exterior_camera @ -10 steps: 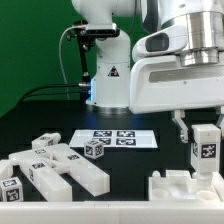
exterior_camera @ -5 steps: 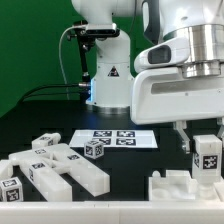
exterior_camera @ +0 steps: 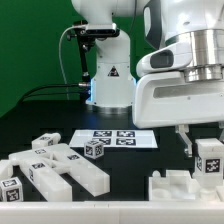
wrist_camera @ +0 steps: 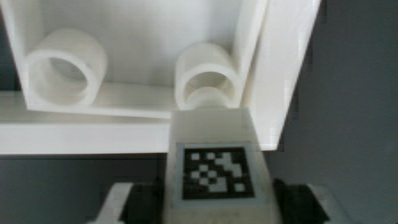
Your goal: Assemble chair
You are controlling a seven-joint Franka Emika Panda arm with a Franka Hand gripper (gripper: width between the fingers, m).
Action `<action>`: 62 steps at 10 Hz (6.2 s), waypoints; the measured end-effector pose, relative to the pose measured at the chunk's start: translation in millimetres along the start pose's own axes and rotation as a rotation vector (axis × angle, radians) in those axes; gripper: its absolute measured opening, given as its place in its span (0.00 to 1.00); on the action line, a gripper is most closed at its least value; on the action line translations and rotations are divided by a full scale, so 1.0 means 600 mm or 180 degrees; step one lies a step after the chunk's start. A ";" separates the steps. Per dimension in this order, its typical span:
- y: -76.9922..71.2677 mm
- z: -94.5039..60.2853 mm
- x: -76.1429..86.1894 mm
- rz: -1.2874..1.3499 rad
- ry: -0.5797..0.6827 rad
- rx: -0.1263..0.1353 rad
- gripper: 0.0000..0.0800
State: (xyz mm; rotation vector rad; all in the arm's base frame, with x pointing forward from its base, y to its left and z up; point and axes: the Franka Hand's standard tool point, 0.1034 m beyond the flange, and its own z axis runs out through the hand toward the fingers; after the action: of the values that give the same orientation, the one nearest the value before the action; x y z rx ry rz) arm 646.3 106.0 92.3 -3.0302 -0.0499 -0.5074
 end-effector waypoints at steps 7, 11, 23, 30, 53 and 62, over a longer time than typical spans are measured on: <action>0.001 0.002 -0.016 -0.0010 0.0005 -0.0006 0.36; -0.007 0.026 -0.024 -0.0029 0.0012 -0.0003 0.36; -0.025 0.029 -0.013 0.0220 -0.0835 0.0036 0.81; -0.022 0.033 -0.016 0.1759 -0.0771 -0.0123 0.36; -0.020 0.020 -0.008 0.0921 -0.0744 -0.0032 0.41; -0.022 0.021 -0.010 0.2984 -0.0781 -0.0142 0.36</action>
Offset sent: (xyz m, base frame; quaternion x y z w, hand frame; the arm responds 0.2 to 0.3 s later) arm -0.0173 -0.0050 0.0087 0.0134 -0.0181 0.0027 0.9997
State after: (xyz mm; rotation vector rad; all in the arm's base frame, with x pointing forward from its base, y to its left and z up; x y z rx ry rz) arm 644.4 119.8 79.2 -2.6873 1.2825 -0.0437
